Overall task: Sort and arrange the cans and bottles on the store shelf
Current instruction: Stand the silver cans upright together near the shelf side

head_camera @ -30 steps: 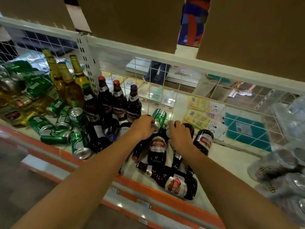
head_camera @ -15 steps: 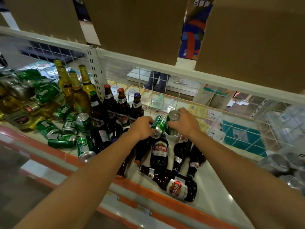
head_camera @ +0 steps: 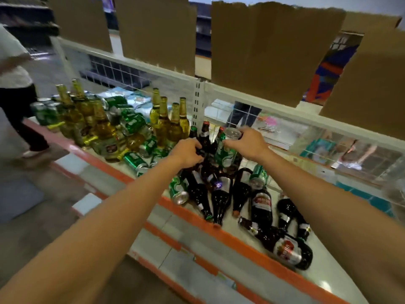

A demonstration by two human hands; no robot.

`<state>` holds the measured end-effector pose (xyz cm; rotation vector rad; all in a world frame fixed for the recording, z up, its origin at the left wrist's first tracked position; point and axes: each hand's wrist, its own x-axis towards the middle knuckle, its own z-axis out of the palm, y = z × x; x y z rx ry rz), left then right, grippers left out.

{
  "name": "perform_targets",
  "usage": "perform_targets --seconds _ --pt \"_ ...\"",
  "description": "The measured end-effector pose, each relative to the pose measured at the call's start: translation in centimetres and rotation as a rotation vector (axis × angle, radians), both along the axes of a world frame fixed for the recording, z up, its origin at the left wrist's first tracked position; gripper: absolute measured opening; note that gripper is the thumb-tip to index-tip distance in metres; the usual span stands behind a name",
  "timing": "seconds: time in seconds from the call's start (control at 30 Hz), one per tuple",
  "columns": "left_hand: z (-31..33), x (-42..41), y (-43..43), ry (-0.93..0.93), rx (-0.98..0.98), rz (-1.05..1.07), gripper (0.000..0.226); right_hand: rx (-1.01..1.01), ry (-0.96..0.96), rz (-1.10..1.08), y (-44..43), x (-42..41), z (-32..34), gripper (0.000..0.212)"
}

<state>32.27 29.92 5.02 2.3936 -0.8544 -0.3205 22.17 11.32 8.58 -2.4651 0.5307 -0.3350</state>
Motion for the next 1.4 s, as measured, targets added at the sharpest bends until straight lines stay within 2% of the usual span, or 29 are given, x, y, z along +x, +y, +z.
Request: perform_targets --seconds 0.23,0.53,0.8,1.0,1.13,1.3,1.4 --pt "0.1 3.5 13.6 -0.020 0.122 0.185 0.058 0.001 0.074 0.185 12.6 6.3 -1.4 0.060" --pt "0.1 6.1 28.0 -0.005 0.114 0.383 0.057 -0.035 0.083 0.337 25.9 12.1 -1.2 0.063" --pt "-0.7 10.2 33.5 0.001 0.115 0.464 0.060 -0.056 0.063 0.456 33.3 18.4 -0.8 0.066" --pt "-0.8 16.7 35.4 0.075 0.091 0.519 0.055 -0.052 0.067 0.555 37.1 27.0 -1.2 0.055" --pt "-0.6 21.7 37.7 0.071 0.138 0.586 0.062 -0.056 0.070 0.613 38.8 33.1 -0.4 0.064" --pt "-0.3 27.2 40.6 0.071 0.126 0.651 0.060 -0.060 0.069 0.701 41.5 39.9 0.3 0.052" --pt "-0.2 29.5 42.4 0.082 0.197 0.685 0.062 -0.064 0.090 0.732 43.3 42.8 0.0 0.046"
